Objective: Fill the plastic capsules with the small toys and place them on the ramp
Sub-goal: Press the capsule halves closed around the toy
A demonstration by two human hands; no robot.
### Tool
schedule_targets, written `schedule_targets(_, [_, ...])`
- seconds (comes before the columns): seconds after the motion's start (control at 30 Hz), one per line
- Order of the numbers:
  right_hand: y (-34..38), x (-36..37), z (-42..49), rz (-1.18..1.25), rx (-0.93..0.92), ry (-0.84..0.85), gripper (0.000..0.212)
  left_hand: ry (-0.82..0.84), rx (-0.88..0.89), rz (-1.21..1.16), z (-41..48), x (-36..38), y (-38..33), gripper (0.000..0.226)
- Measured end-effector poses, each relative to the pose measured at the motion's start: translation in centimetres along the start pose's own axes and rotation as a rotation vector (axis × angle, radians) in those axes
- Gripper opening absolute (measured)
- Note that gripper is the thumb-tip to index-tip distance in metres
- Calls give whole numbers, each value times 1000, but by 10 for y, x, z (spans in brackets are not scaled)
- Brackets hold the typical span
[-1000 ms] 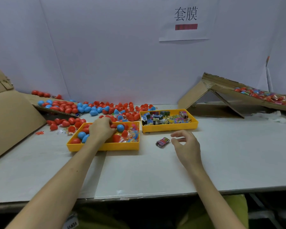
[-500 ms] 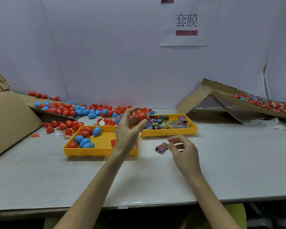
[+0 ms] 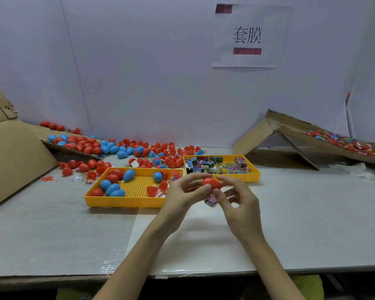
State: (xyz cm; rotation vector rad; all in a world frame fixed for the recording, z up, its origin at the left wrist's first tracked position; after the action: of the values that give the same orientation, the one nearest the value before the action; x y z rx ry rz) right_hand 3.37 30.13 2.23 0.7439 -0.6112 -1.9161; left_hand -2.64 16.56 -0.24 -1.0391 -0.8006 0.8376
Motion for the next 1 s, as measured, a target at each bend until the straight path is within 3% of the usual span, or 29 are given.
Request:
schedule_targets(0.47, [-26, 8, -2, 65, 188, 48, 24, 49, -122, -34, 1, 5, 15, 33])
schedule_targets(0.57, [-47, 15, -1, -122, 263, 130, 16, 24, -150, -50, 4, 0, 19, 24])
schedule_targets(0.7, [-65, 38, -7, -439, 279, 375, 23, -56, -197, -95, 4, -8, 25, 39])
schedule_targets(0.77, [-65, 41, -8, -491, 267, 391, 21, -71, -211, -97, 4, -10, 27, 45])
schedule_targets(0.87, [-63, 36, -5, -473, 259, 322, 13, -88, -224, 3, 4, -12, 29, 51])
schedule_targets(1.0, [-63, 27, 2, -460, 282, 236, 9, -50, -147, 296, 6, -6, 24, 34])
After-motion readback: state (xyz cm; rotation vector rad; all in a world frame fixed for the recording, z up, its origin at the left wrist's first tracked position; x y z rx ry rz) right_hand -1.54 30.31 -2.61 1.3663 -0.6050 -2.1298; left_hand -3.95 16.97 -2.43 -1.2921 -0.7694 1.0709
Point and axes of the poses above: each hand's wrist, its own z-axis towards the middle knuckle, its own x-axis out of the palm, y = z × x, the point moved 10 cm from there along z, towards the middle knuckle, and after that the axes turned 5 degrees about y, right-handed, at the moved point
